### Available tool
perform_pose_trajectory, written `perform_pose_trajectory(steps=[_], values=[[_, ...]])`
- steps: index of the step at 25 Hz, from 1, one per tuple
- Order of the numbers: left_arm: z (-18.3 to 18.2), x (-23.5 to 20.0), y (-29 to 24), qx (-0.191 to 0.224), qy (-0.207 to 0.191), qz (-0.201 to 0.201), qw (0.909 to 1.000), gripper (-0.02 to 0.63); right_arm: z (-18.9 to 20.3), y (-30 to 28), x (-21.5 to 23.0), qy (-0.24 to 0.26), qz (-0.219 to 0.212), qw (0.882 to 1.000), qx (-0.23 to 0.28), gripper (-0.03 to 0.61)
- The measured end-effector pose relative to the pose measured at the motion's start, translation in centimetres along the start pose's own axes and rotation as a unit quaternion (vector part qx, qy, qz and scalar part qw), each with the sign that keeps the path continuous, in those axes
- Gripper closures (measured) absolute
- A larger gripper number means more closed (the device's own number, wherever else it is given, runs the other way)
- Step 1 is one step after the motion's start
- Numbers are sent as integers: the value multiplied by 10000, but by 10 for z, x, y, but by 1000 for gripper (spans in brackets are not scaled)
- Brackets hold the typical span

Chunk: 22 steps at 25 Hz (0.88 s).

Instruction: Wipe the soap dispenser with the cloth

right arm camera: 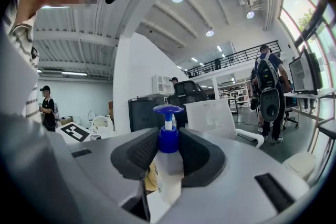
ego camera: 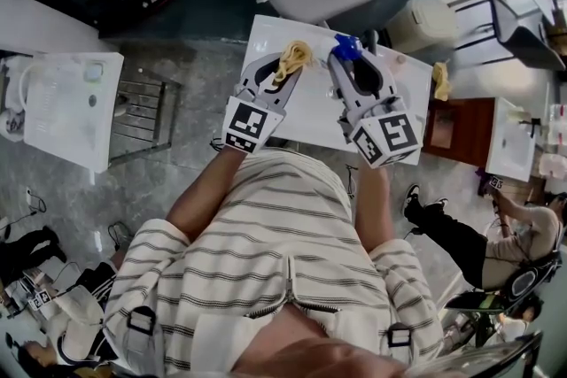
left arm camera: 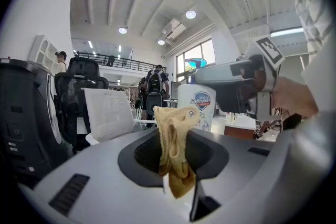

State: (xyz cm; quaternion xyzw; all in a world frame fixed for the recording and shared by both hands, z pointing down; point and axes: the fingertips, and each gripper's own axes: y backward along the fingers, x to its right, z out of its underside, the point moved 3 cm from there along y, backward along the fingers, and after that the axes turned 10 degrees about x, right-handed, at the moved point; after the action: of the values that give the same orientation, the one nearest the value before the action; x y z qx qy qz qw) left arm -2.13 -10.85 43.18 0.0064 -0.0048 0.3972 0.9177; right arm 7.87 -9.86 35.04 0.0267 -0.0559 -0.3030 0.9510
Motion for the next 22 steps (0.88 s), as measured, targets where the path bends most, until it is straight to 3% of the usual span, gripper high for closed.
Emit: perform_pose_trajectory(steps=[13, 22], values=[[14, 12, 6, -158, 113, 39, 9998, 517, -5, 3, 0, 32, 28, 9999, 93, 454], [13, 32, 11, -178, 37, 300, 9994, 517, -3, 4, 0, 6, 77, 9999, 82, 454]])
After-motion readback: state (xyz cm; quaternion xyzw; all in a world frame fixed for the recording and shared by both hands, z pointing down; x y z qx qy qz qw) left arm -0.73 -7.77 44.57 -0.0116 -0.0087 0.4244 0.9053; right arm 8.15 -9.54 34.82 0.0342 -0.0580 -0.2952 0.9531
